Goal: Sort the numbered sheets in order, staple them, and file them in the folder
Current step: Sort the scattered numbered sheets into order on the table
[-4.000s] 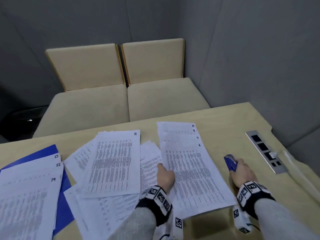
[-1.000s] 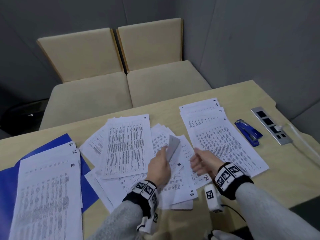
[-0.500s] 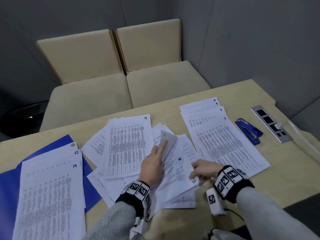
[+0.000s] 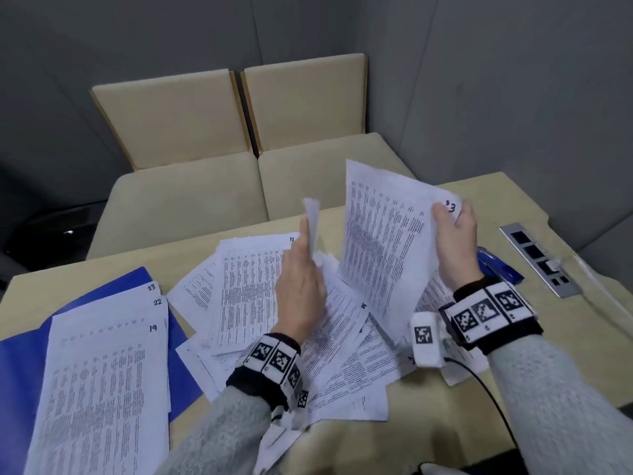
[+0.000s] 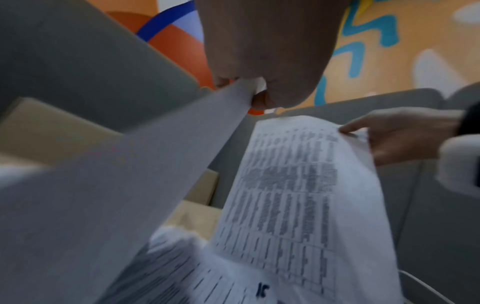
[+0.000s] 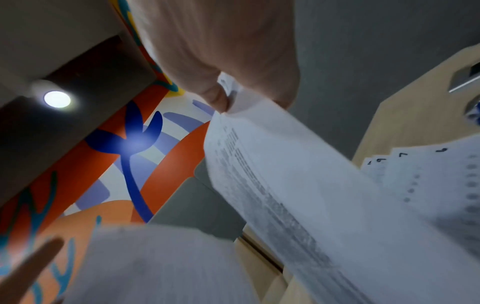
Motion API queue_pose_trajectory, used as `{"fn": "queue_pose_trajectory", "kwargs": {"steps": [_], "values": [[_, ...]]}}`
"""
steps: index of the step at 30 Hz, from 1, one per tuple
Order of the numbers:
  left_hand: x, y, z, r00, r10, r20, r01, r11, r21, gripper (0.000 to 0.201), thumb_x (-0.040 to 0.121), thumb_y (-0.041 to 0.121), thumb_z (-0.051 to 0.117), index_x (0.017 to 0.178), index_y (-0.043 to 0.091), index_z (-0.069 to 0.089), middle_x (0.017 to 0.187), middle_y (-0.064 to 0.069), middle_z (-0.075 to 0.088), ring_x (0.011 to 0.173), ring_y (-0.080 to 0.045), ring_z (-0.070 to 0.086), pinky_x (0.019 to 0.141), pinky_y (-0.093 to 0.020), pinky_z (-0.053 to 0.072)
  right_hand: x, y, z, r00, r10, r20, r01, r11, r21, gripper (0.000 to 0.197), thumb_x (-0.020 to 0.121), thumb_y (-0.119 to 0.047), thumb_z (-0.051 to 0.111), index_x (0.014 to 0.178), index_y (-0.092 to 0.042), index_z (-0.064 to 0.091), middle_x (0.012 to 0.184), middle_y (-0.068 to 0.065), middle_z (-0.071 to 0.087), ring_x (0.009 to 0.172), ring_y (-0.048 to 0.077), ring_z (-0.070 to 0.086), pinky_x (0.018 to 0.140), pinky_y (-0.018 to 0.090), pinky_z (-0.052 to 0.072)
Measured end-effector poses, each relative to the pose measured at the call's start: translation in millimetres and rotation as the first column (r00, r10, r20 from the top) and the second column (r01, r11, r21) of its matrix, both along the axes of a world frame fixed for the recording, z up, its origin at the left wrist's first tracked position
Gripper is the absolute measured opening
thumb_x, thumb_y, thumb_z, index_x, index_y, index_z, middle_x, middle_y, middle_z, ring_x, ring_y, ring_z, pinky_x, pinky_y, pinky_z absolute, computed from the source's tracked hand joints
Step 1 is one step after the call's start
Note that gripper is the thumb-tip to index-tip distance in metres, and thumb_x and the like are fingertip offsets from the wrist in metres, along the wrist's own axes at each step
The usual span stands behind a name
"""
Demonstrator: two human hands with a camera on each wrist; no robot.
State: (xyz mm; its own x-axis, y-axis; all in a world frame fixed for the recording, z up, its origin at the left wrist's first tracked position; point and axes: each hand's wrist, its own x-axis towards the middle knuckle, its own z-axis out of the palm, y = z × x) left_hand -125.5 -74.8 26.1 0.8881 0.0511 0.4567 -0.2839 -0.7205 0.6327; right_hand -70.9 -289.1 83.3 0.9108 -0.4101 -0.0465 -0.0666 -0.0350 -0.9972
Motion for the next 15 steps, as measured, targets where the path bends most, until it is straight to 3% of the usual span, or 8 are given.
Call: {"fn": "queue_pose_trajectory", "kwargs": {"steps": [2,4,6,8,10,12,14,15], "values": [[1.9,-13.7,8.1,0.997,-0.067,0.030,0.065,0.996,0.063,0.089,0.087,-0.006,0.045,0.150,0.034,-0.004,0.111,-0.012,0.057,0.077,-0.022,0.049,0.054,-0.035,0.044,3.8,7.9,-1.2,0.998,0.024,-0.058,-0.020,0.998,0.068,0.038,0.086,-0.039,0.052,0.117,-0.021,0.041,0.127,0.005,0.055,0.116,0.022,0.054,0.103,0.045,0.044],[-1.6,-30.4,11.8,0.990,-0.143,0.005,0.142,0.983,0.116,0.092,0.082,-0.008,0.045,0.150,0.035,-0.001,0.106,-0.012,0.057,0.077,-0.022,0.046,0.052,-0.037,0.042,3.1,15.4,-7.5,0.989,0.074,-0.126,-0.039,0.965,0.258,0.043,0.085,-0.037,0.055,0.122,-0.021,0.040,0.134,0.010,0.054,0.116,0.024,0.058,0.098,0.045,0.049],[-8.9,-44.9,10.7,0.973,-0.231,-0.007,0.227,0.947,0.226,0.078,0.081,0.000,0.039,0.151,0.021,0.011,0.111,-0.011,0.057,0.076,-0.016,0.038,0.050,-0.029,0.033,-3.9,23.4,-11.9,0.980,0.129,-0.150,-0.050,0.895,0.443,0.034,0.096,-0.021,0.050,0.126,-0.008,0.046,0.116,0.012,0.066,0.095,0.021,0.069,0.079,0.035,0.057],[-15.9,-55.2,3.3,0.954,-0.300,-0.014,0.285,0.889,0.357,0.077,0.076,0.003,0.040,0.149,0.011,0.017,0.124,-0.008,0.055,0.077,-0.013,0.036,0.052,-0.023,0.029,-12.2,28.3,-15.4,0.969,0.201,-0.141,-0.094,0.835,0.542,0.020,0.099,-0.010,0.043,0.115,-0.006,0.053,0.091,0.008,0.073,0.076,0.017,0.072,0.064,0.027,0.058],[-20.4,-59.2,-5.6,0.939,-0.342,-0.039,0.327,0.853,0.406,0.083,0.071,-0.005,0.043,0.149,0.009,0.017,0.136,-0.006,0.051,0.078,-0.016,0.041,0.051,-0.022,0.031,-17.5,29.6,-18.8,0.963,0.244,-0.116,-0.124,0.780,0.614,0.022,0.099,-0.011,0.042,0.114,-0.004,0.057,0.097,0.012,0.072,0.084,0.021,0.071,0.071,0.030,0.059],[-20.4,-57.7,-16.4,0.929,-0.367,-0.049,0.353,0.839,0.414,0.084,0.074,-0.008,0.051,0.148,0.010,0.018,0.144,-0.006,0.045,0.080,-0.017,0.041,0.052,-0.024,0.038,-22.5,28.1,-17.8,0.946,0.310,-0.098,-0.161,0.708,0.687,0.040,0.100,-0.028,0.041,0.125,-0.001,0.055,0.118,0.017,0.066,0.107,0.027,0.065,0.090,0.037,0.054],[-18.6,-55.5,-23.0,0.913,-0.402,-0.066,0.390,0.818,0.422,0.077,0.081,0.002,0.057,0.149,0.013,0.021,0.151,-0.004,0.037,0.082,-0.017,0.039,0.057,-0.029,0.046,-27.3,25.3,-16.3,0.915,0.399,-0.060,-0.235,0.649,0.724,0.059,0.095,-0.049,0.038,0.130,-0.005,0.054,0.125,0.015,0.063,0.118,0.025,0.059,0.099,0.038,0.049],[-17.4,-54.6,-23.9,0.902,-0.421,-0.095,0.420,0.806,0.417,0.069,0.088,0.013,0.053,0.149,0.014,0.021,0.154,-0.003,0.032,0.084,-0.017,0.039,0.063,-0.033,0.048,-29.8,23.5,-15.9,0.900,0.436,-0.029,-0.275,0.617,0.737,0.062,0.091,-0.052,0.040,0.130,-0.006,0.054,0.126,0.014,0.062,0.118,0.024,0.059,0.100,0.037,0.048]]}}
